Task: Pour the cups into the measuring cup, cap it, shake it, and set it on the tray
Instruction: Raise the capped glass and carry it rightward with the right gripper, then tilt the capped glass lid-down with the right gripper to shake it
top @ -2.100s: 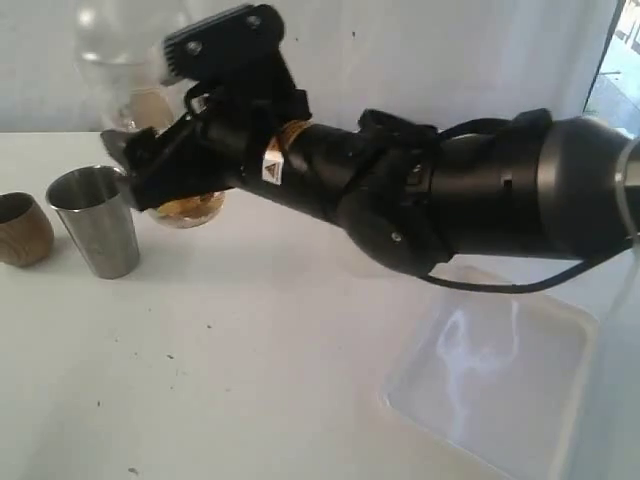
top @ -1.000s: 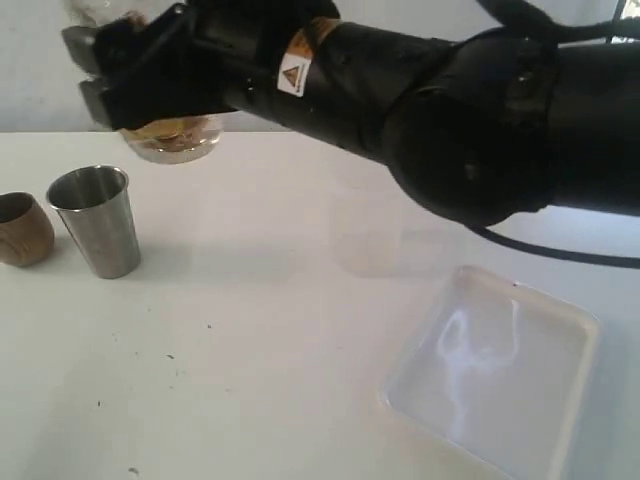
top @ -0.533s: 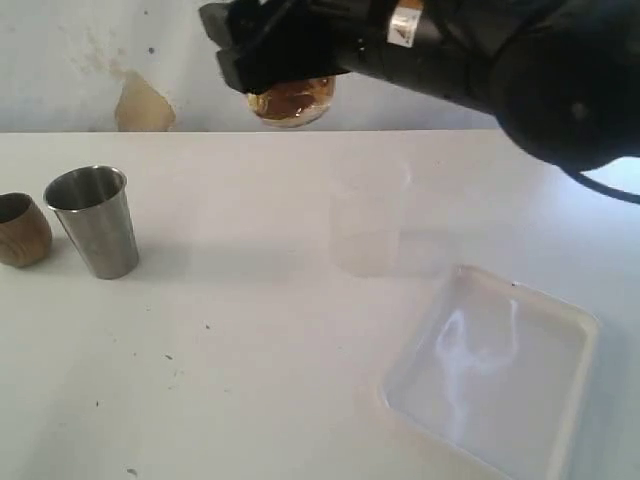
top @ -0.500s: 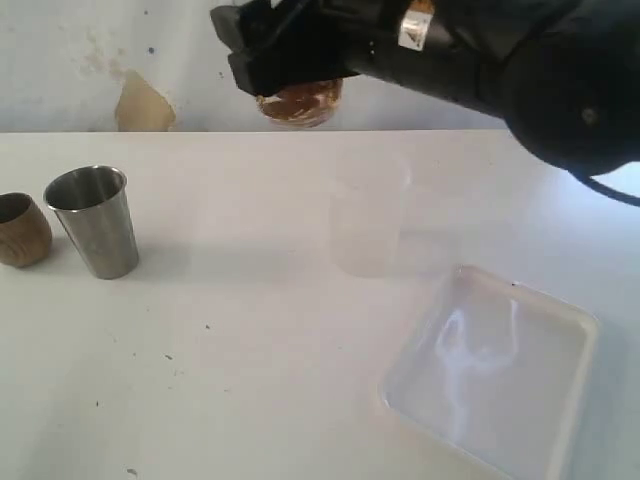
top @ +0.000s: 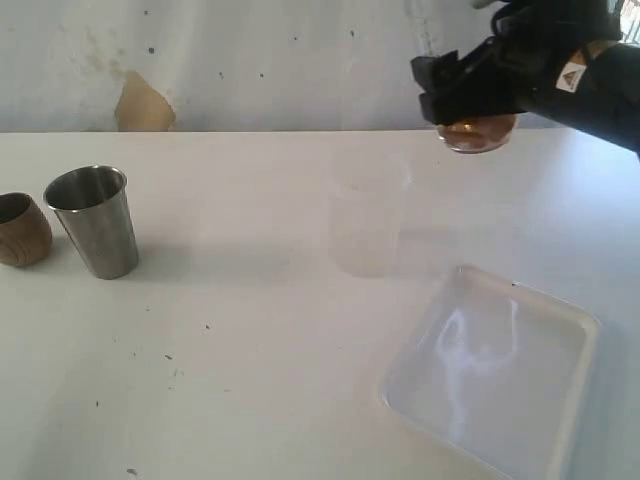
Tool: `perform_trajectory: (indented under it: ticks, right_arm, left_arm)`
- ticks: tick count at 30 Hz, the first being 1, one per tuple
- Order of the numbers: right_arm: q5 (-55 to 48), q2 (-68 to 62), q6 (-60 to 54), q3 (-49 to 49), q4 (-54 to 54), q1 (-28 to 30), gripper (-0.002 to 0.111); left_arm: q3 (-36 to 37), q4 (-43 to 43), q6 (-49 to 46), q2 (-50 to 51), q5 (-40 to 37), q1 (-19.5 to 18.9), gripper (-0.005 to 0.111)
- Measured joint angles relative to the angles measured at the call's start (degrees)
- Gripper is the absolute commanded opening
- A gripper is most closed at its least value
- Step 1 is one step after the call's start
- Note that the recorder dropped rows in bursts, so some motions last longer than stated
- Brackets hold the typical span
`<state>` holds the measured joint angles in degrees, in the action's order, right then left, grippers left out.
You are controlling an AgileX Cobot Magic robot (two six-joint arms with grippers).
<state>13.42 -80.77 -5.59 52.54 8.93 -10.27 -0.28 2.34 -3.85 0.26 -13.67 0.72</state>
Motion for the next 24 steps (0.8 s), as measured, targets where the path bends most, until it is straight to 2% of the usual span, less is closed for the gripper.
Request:
perform_trajectory:
  ticks: [10,24]
  right_arm:
    - [-0.68,-0.79,-8.78,-2.93,0.0,6.51,0.0]
    - [1.79,-10.08,-25.09,-2.93,0.0,7.29,0.0]
  left_arm:
    - [0.0,0.0,-0.12,0.0,0.0,0.0,0.0]
    - [0.0,0.0,-0.12,0.0,0.0,0.0,0.0]
